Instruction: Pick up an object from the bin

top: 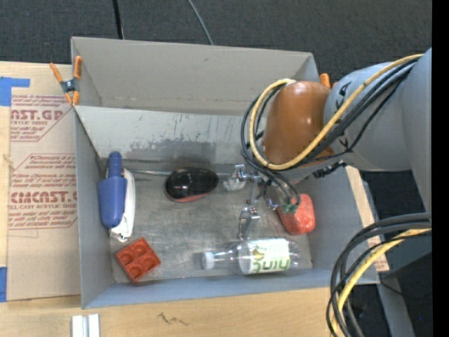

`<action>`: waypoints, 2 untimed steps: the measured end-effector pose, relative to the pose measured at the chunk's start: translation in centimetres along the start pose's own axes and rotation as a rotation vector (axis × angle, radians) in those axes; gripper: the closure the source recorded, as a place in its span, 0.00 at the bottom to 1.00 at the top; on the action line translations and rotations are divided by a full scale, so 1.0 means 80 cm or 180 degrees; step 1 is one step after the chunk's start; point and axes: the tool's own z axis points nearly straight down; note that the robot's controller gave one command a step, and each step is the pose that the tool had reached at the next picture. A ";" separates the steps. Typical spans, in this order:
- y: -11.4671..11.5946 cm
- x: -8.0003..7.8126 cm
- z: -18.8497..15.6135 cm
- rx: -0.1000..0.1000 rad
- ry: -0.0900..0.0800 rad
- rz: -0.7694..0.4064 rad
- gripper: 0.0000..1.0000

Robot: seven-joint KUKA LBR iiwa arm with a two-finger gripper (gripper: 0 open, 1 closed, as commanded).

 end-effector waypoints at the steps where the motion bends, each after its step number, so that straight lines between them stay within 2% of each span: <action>1: -0.014 0.026 -0.028 0.0011 -0.0021 -0.0564 0.00; 2: -0.037 0.084 -0.070 0.0000 -0.0005 -0.0522 0.00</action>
Offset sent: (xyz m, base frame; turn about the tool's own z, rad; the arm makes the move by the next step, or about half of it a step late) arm -0.0655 -0.0430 0.0622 -0.1590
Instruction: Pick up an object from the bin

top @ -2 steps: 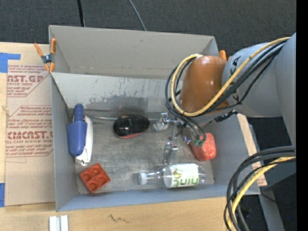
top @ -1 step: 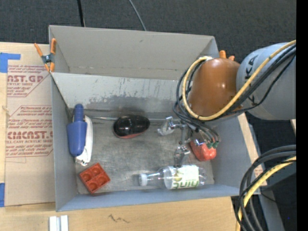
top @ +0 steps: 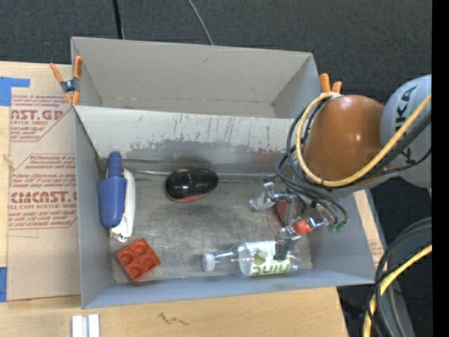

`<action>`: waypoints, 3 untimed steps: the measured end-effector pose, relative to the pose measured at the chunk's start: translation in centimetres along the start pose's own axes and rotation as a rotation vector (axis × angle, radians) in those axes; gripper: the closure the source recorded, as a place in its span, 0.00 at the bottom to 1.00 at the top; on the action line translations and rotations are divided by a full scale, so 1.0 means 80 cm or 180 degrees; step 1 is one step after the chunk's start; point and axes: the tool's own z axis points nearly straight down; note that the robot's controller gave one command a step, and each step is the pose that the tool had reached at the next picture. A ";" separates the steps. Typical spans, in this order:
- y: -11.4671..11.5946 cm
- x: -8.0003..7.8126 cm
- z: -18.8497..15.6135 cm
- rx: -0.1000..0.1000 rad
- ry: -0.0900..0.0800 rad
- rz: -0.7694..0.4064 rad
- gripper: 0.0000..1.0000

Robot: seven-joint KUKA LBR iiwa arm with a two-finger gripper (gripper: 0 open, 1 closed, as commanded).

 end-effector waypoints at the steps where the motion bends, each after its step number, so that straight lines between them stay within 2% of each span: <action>1: -0.013 0.012 -0.005 0.0013 -0.0019 -0.0333 0.00; 2: 0.044 -0.013 0.114 0.0041 -0.0029 -0.0757 1.00; 3: 0.044 -0.013 0.114 0.0041 -0.0029 -0.0757 1.00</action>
Offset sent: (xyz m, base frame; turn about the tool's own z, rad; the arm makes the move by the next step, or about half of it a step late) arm -0.0071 0.0391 -0.1032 -0.2397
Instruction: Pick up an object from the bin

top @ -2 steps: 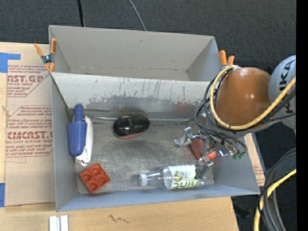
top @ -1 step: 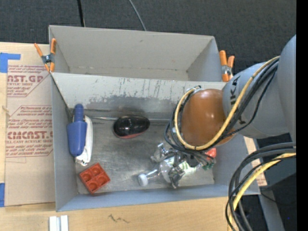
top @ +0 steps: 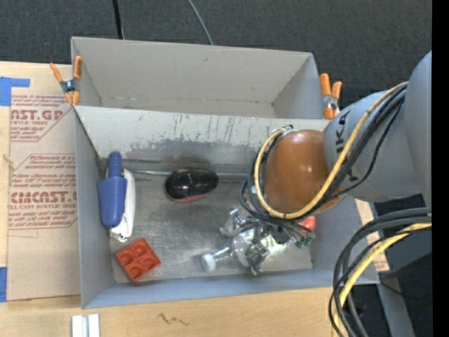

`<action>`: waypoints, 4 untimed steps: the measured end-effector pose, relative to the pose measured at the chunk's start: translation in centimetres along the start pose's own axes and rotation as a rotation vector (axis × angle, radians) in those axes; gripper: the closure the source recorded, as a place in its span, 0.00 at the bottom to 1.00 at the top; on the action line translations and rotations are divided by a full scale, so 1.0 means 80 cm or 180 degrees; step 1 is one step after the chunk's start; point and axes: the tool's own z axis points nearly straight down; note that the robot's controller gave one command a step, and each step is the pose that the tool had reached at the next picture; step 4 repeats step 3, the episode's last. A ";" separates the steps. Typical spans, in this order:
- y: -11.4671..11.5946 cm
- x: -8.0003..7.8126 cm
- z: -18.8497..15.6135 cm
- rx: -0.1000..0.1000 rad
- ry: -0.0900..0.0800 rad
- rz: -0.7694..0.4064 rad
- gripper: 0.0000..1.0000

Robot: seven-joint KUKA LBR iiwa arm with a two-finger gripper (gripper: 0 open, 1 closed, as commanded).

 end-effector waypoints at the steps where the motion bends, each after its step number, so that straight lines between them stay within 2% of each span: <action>1: 0.011 -0.001 -0.117 -0.0036 0.0012 -0.0016 1.00; 2: 0.011 -0.001 -0.117 -0.0036 0.0013 -0.0016 1.00; 3: 0.018 -0.001 -0.183 -0.0045 0.0029 -0.0134 1.00; 4: 0.018 -0.001 -0.183 -0.0045 0.0029 -0.0134 1.00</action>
Offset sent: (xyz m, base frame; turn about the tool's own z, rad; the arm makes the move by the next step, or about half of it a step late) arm 0.0000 0.0000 0.0000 0.0000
